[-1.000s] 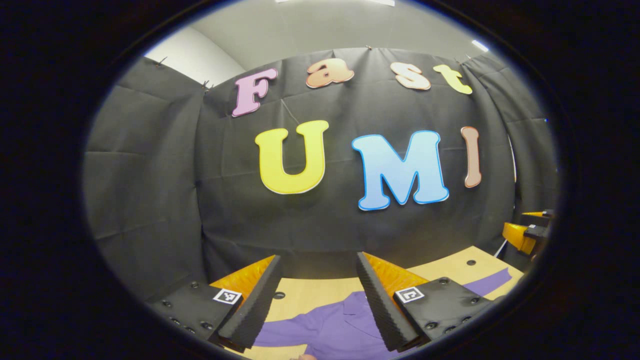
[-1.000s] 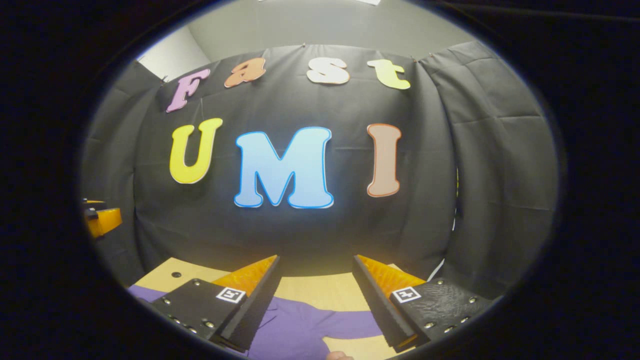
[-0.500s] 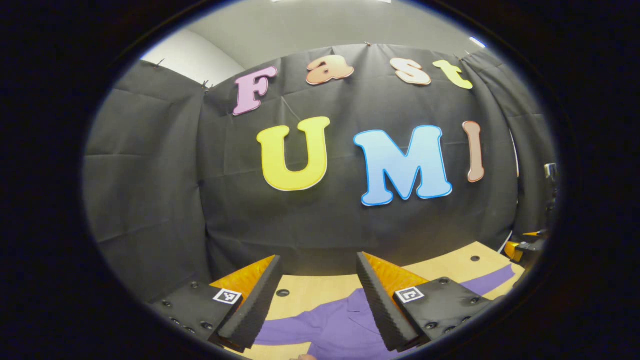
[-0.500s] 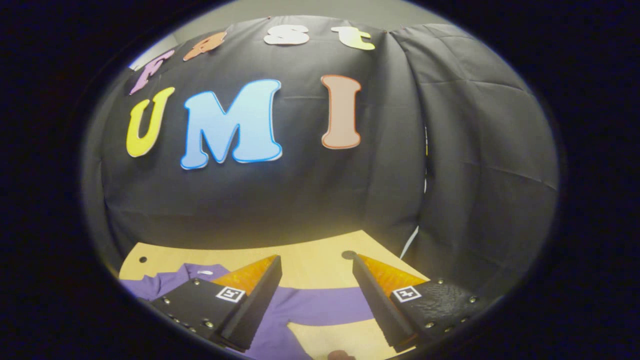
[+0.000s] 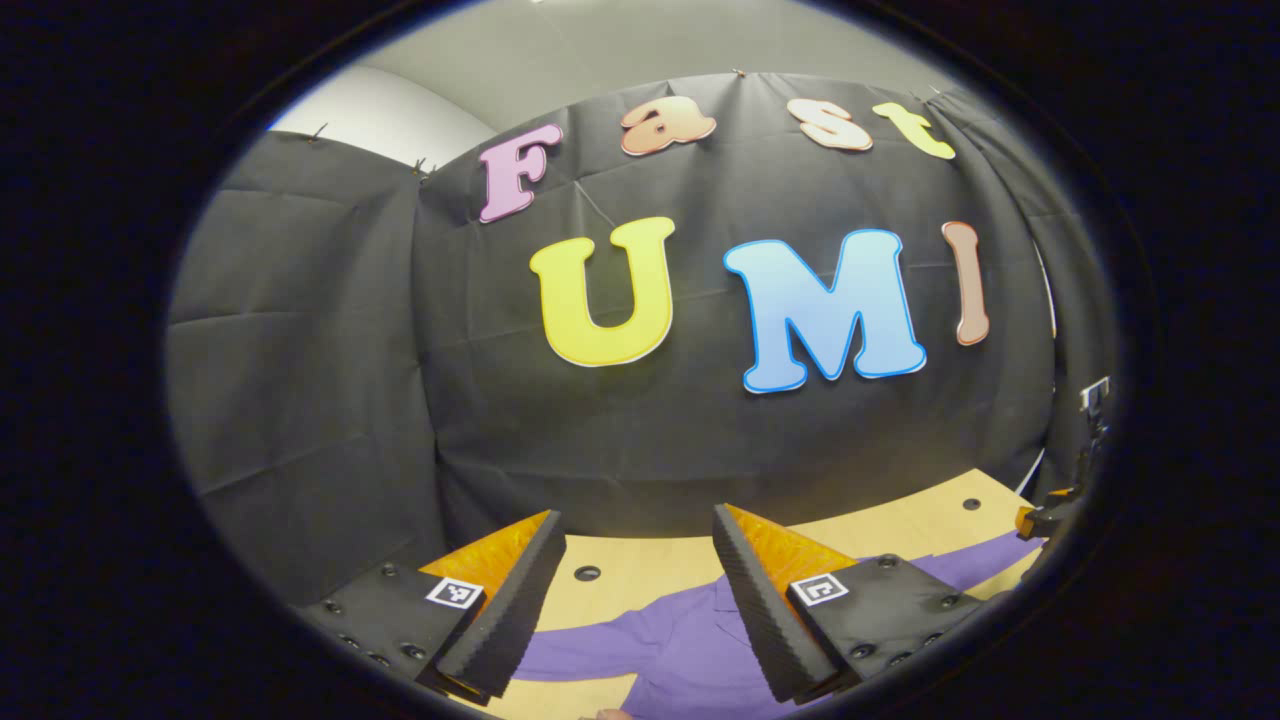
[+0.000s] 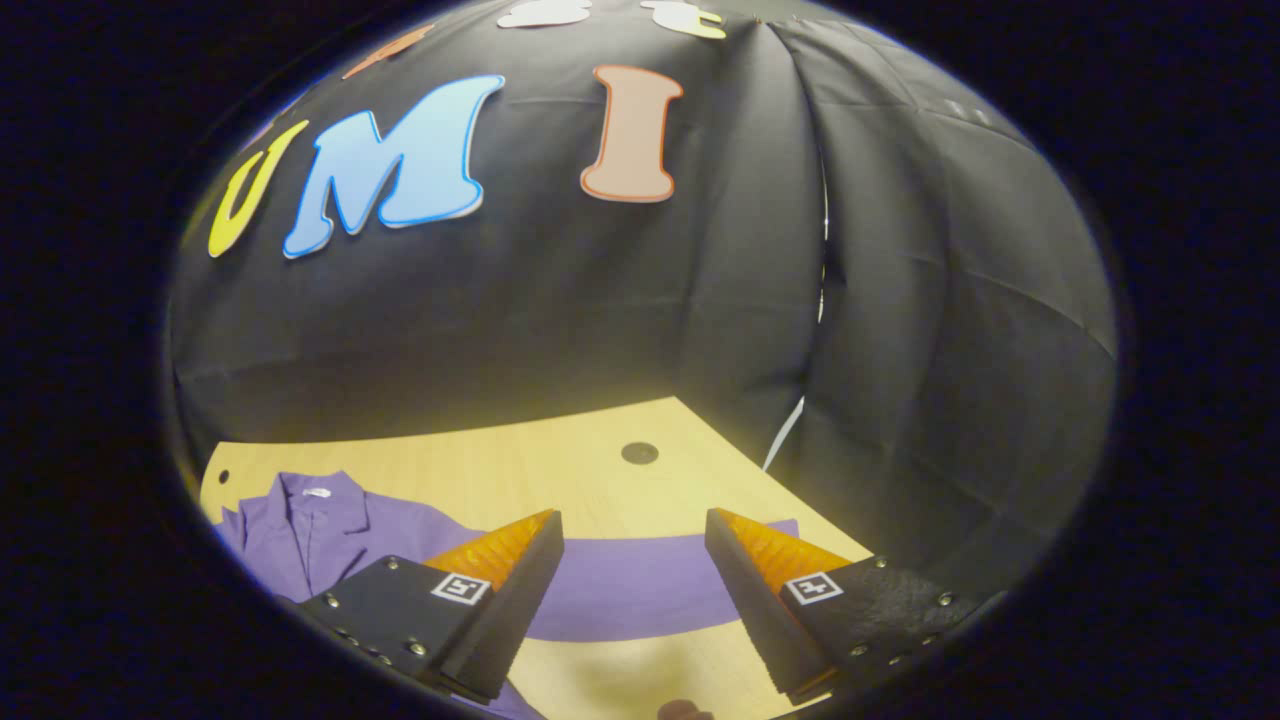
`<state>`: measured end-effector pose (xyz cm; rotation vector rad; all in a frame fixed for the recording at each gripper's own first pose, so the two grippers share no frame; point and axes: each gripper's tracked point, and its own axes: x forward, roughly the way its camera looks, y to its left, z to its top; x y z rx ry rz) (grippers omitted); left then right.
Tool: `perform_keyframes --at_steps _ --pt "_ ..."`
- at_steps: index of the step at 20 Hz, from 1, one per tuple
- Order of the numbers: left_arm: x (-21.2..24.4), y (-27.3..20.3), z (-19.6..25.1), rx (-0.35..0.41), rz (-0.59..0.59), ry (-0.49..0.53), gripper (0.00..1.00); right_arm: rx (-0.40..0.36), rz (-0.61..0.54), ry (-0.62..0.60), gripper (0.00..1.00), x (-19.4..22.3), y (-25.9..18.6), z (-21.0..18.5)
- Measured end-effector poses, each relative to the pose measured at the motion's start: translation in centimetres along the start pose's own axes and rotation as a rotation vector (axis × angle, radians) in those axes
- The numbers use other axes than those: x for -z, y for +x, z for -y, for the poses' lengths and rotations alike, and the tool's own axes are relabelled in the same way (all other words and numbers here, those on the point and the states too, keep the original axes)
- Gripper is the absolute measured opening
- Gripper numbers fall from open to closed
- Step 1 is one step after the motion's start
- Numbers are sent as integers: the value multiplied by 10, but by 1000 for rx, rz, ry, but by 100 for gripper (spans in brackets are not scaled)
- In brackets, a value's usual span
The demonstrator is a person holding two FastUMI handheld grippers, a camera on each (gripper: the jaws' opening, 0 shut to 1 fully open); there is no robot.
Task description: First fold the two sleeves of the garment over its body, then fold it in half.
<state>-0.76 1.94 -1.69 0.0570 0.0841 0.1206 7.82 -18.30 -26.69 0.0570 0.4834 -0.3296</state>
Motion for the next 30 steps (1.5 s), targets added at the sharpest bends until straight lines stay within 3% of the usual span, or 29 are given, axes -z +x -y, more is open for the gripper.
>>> perform_keyframes --at_steps 7,14,22,23,24,25,28,30 --pt "5 -2 -2 -35 -30 -1 94 30 -164 -14 92 63 56 28" --pt "10 -2 -2 -45 -53 5 96 60 -288 -20 92 107 85 46" --pt "11 0 0 -36 -65 12 96 17 -374 79 94 127 89 32" --pt "11 0 0 -33 -65 11 96 8 -375 74 87 128 89 31" --pt "11 0 1 -31 -65 12 96 -4 -374 64 92 130 91 27" --pt "11 0 1 -26 -64 14 96 -5 -373 54 77 129 92 25" --pt "9 1 1 -13 -58 21 96 -29 -370 94 81 125 92 20" --pt "8 2 0 -14 -54 26 96 -25 -375 91 45 127 90 17"
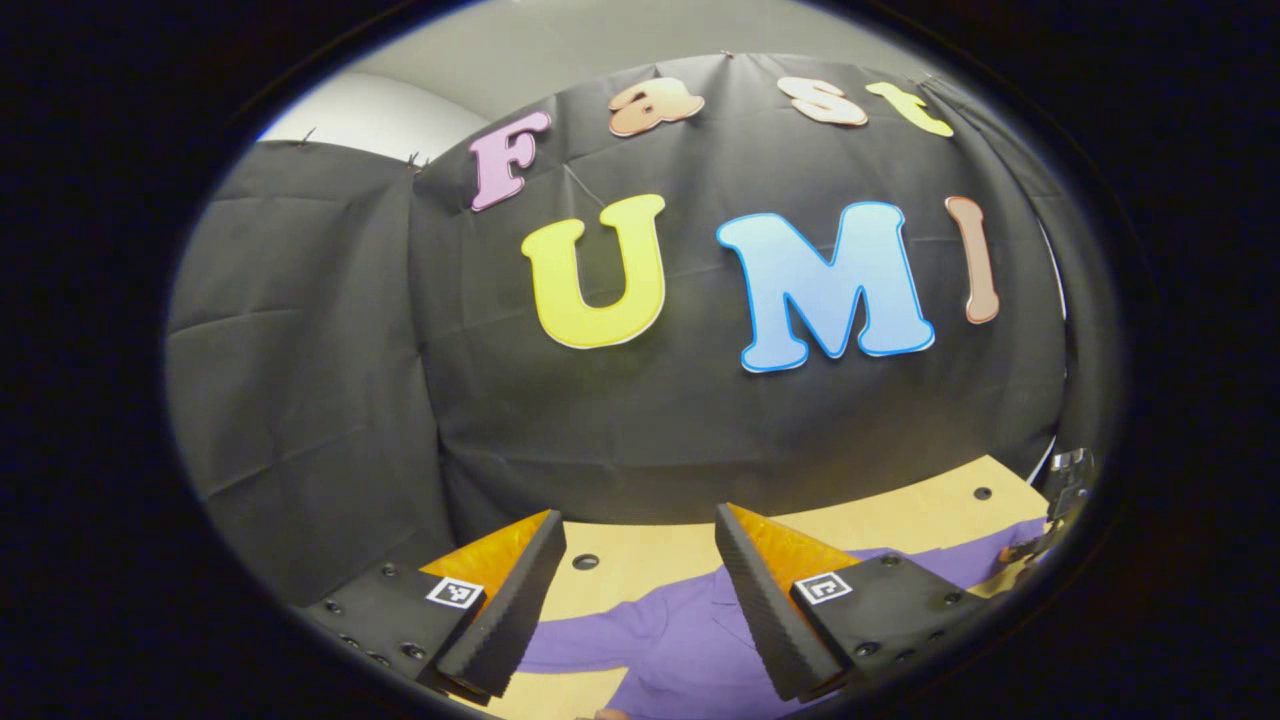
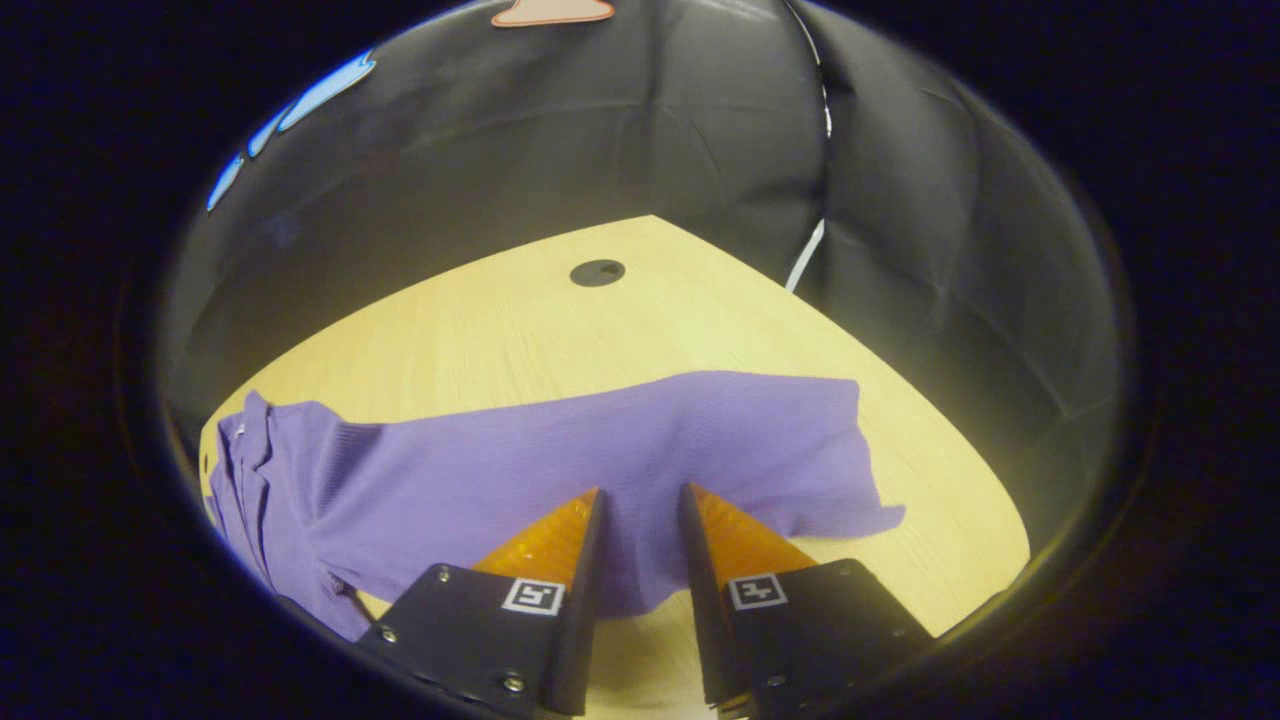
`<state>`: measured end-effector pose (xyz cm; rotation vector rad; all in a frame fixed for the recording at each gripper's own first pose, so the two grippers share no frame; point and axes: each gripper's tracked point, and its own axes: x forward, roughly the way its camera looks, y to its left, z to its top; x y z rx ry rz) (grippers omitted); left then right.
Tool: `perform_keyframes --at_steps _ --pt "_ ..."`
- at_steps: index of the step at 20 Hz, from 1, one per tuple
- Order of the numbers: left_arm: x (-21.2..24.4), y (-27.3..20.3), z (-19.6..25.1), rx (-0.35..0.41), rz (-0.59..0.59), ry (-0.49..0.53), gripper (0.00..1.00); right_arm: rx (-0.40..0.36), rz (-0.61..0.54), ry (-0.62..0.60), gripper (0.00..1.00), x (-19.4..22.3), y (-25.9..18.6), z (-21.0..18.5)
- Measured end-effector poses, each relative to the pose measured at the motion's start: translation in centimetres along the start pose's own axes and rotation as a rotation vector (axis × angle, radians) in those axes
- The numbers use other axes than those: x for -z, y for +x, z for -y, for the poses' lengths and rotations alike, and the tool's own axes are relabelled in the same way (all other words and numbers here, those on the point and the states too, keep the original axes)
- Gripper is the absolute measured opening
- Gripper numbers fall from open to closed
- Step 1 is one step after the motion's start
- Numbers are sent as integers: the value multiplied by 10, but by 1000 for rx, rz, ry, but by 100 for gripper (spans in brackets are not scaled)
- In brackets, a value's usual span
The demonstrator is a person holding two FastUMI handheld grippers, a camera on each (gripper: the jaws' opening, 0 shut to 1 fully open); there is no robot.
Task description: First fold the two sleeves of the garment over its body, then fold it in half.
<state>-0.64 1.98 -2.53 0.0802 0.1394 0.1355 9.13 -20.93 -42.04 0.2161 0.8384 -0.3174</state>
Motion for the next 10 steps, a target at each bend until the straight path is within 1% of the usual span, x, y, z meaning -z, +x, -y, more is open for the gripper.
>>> perform_keyframes --at_steps 1,2,3,4,6,8,10 --pt "0 0 0 -3 1 -2 96 -17 1 11 45 -4 -1 -3" --pt "0 0 0 -3 -2 -4 96 -5 -17 36 45 1 -1 -8" --pt "1 -1 -1 -9 -4 -5 96 15 -19 39 2 1 -1 -9" --pt "0 -1 -3 -15 -5 -8 96 34 -22 35 2 0 -3 -9" --pt "1 -1 -3 -20 -8 -13 96 48 -23 48 2 -3 -5 -12" --pt "2 -3 -7 -26 -6 -13 96 42 -17 79 3 -11 -13 -19" --pt "3 -3 -8 -29 -6 -17 96 13 14 84 1 -24 -19 -29"
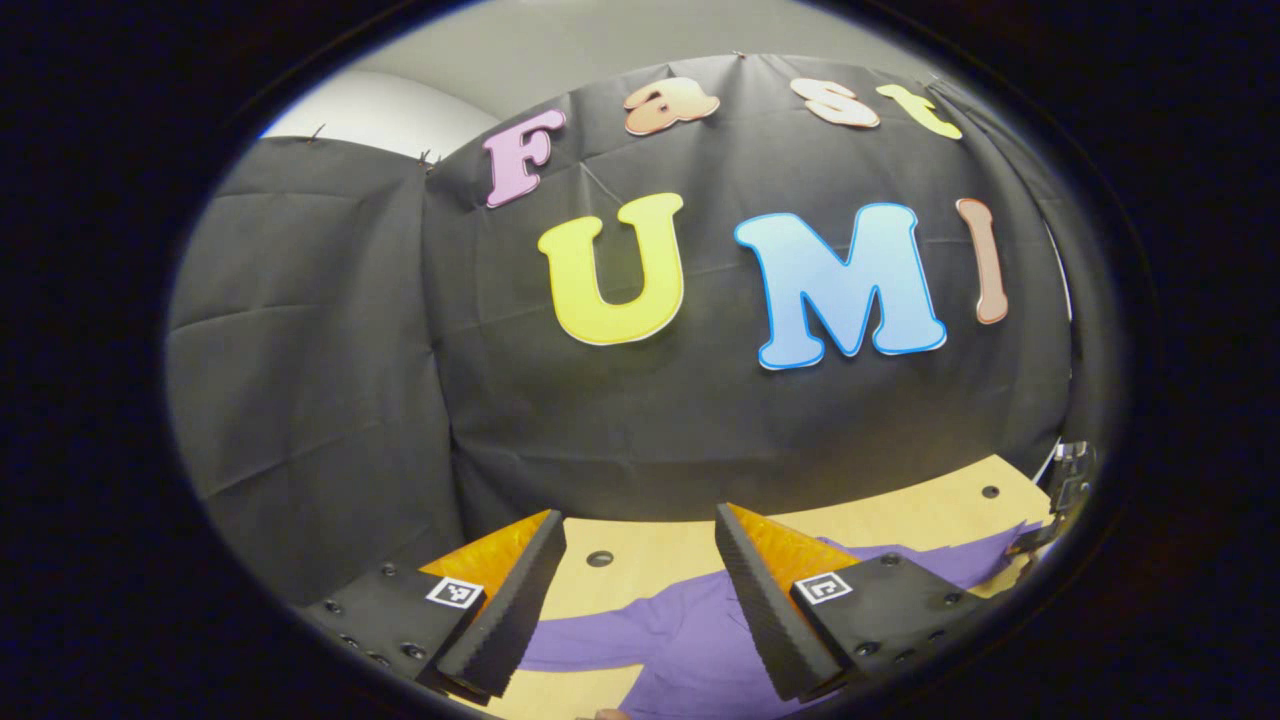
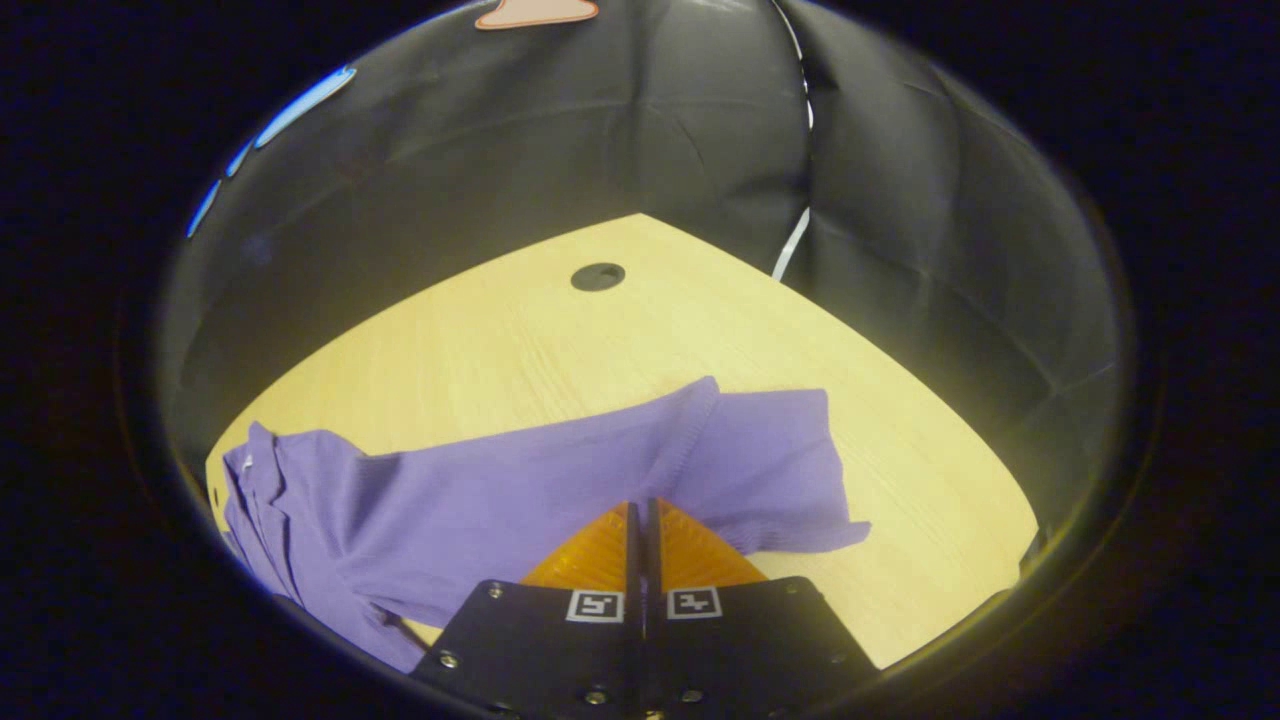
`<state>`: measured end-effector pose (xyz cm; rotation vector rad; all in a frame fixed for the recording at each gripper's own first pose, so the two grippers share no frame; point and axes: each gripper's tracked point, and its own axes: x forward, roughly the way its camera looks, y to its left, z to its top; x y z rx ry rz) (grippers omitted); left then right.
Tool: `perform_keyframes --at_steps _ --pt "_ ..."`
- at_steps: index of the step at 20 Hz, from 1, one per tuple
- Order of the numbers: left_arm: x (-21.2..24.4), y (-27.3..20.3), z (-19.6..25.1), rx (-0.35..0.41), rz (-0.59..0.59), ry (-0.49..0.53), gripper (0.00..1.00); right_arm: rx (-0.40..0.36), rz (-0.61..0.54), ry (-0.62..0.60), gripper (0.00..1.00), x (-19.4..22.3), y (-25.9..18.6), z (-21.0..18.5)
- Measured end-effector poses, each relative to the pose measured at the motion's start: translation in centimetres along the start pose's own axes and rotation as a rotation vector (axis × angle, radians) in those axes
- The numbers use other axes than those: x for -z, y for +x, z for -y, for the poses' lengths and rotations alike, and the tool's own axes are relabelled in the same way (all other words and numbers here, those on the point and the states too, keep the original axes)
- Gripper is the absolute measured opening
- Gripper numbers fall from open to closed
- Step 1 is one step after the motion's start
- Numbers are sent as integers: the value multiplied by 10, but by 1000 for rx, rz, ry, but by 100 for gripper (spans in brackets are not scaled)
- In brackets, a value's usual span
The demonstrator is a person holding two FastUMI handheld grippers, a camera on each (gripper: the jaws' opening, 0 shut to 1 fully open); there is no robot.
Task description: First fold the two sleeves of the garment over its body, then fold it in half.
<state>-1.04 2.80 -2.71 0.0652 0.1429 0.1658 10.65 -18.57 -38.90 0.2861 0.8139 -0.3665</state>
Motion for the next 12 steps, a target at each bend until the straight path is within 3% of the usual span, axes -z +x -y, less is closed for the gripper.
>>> perform_keyframes --at_steps 7,12 --pt "5 -3 -5 0 -5 -26 96 -185 54 -51 1 -11 -47 -107" --pt "12 -4 -21 -23 -18 -33 96 -308 57 -96 1 10 -89 -191"
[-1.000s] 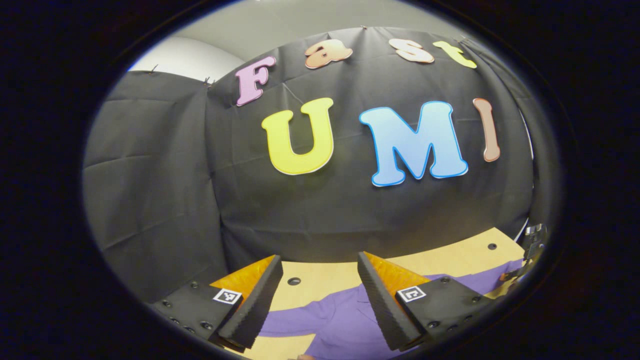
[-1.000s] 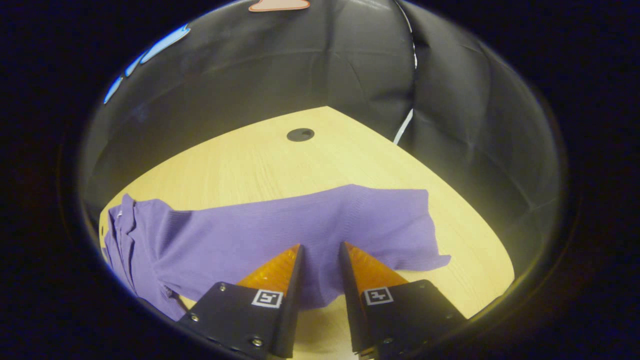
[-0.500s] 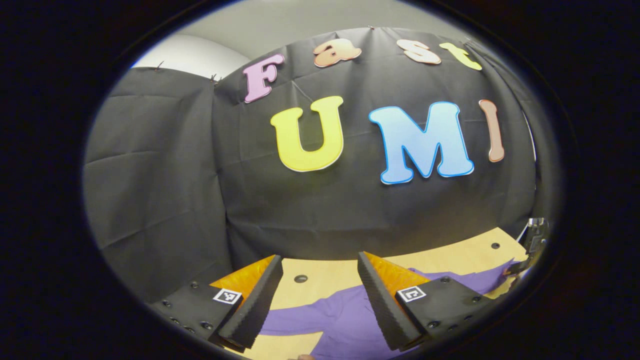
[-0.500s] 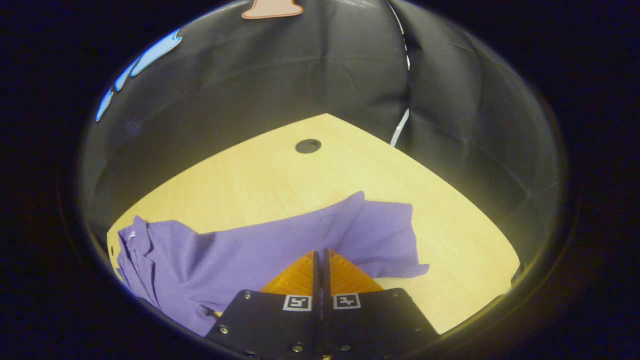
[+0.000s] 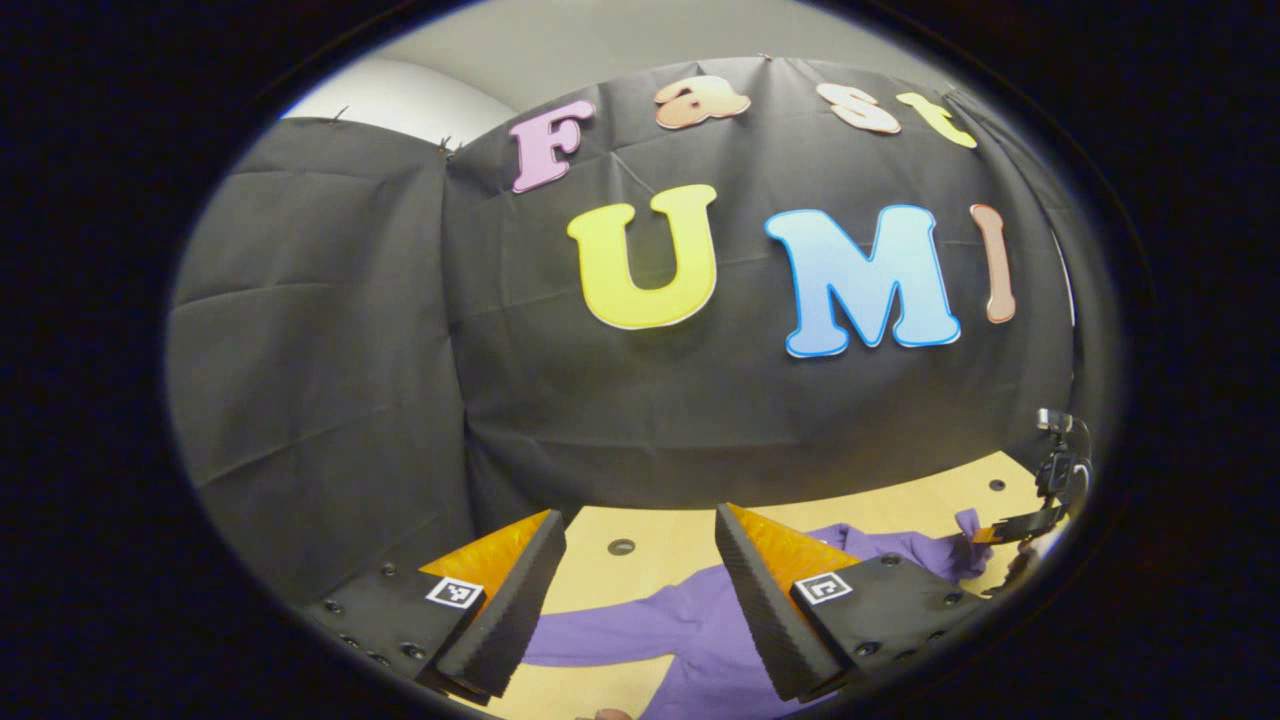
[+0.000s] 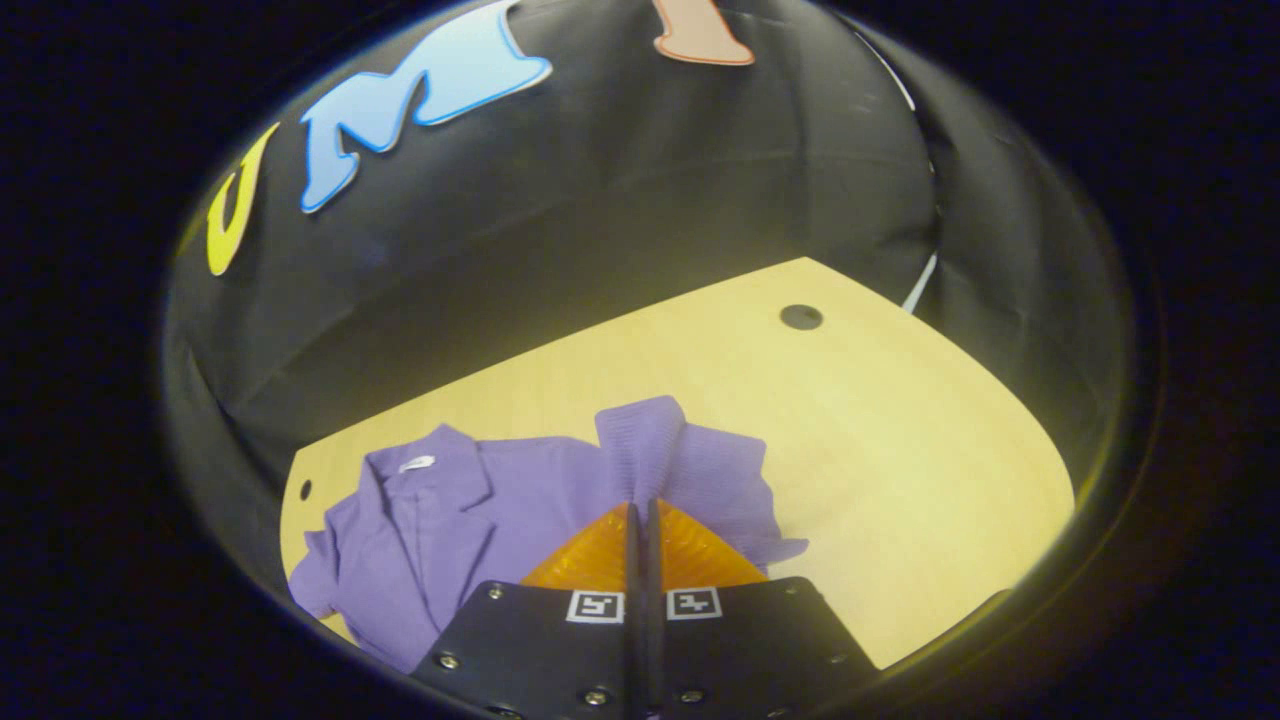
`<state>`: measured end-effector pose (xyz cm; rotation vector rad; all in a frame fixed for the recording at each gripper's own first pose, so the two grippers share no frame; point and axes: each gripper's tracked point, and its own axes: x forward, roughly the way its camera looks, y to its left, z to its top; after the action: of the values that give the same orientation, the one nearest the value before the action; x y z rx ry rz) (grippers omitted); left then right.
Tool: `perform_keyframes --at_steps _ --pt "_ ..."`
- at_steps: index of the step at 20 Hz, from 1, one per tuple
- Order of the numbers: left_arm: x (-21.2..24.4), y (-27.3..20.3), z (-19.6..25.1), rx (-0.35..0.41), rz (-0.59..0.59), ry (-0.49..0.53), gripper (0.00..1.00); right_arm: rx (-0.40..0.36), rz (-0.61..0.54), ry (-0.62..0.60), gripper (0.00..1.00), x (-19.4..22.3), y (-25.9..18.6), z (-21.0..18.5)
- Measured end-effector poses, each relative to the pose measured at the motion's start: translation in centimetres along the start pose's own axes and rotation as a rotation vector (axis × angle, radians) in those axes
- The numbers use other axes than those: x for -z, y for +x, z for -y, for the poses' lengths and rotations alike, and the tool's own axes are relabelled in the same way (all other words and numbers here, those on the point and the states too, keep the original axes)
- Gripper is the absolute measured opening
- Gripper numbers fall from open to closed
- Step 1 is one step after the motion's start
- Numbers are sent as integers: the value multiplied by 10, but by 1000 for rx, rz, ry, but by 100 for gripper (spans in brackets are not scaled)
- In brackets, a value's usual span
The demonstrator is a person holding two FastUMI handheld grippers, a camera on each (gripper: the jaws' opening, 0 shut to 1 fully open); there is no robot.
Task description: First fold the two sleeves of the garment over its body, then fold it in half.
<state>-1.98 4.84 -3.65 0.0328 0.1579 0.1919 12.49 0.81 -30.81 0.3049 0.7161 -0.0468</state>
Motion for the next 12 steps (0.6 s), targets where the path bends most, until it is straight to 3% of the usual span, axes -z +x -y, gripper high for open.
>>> perform_keyframes --at_steps 12 --pt "19 -6 -40 -66 -57 8 96 -237 -68 -149 1 85 -17 -215"
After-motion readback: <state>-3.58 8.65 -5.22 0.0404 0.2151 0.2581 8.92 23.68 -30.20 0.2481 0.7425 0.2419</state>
